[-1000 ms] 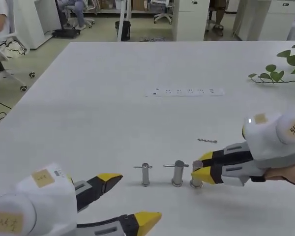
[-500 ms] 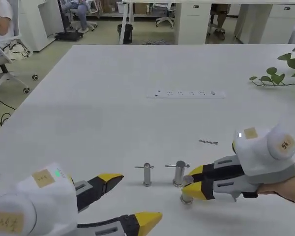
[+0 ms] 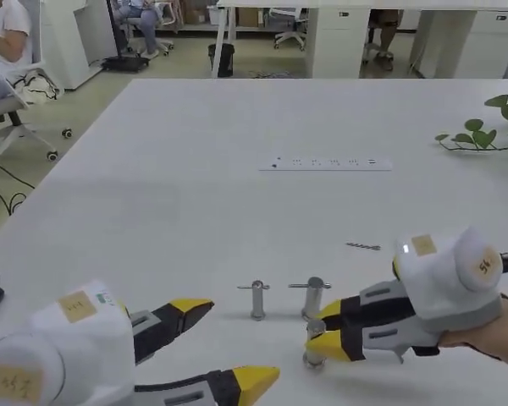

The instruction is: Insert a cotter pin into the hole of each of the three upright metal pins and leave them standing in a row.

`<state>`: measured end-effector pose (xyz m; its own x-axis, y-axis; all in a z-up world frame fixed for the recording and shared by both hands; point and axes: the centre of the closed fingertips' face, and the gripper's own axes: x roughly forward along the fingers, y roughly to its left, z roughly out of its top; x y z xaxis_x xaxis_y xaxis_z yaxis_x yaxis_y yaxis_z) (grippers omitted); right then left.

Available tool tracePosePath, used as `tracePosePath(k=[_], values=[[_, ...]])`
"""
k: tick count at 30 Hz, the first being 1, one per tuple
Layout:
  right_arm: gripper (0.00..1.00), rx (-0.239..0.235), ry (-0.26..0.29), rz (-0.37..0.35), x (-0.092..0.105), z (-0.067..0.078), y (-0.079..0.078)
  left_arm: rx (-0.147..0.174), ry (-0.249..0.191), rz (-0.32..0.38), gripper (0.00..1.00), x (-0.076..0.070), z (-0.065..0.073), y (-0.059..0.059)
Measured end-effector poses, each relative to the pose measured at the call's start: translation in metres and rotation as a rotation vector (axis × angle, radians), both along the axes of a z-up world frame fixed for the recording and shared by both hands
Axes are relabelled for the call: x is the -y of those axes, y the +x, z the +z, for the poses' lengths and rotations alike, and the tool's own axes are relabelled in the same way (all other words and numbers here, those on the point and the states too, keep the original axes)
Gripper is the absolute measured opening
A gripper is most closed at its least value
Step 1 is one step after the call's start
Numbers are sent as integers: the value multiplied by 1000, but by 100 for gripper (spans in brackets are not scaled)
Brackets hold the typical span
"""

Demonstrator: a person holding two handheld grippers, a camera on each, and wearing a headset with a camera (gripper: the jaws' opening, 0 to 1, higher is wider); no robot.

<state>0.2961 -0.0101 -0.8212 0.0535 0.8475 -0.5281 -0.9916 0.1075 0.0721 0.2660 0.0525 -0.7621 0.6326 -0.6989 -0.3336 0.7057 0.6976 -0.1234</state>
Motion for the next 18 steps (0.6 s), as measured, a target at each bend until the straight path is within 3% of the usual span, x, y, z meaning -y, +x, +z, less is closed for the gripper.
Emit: tracePosePath(k=[12,18], values=[[14,17,0,22,-1,-5,-3,-7,5,0,60,-3,-2,-2],[16,-9,23,3,-2,-1,-2,-8,10,-4,60,-2,-3,-2]])
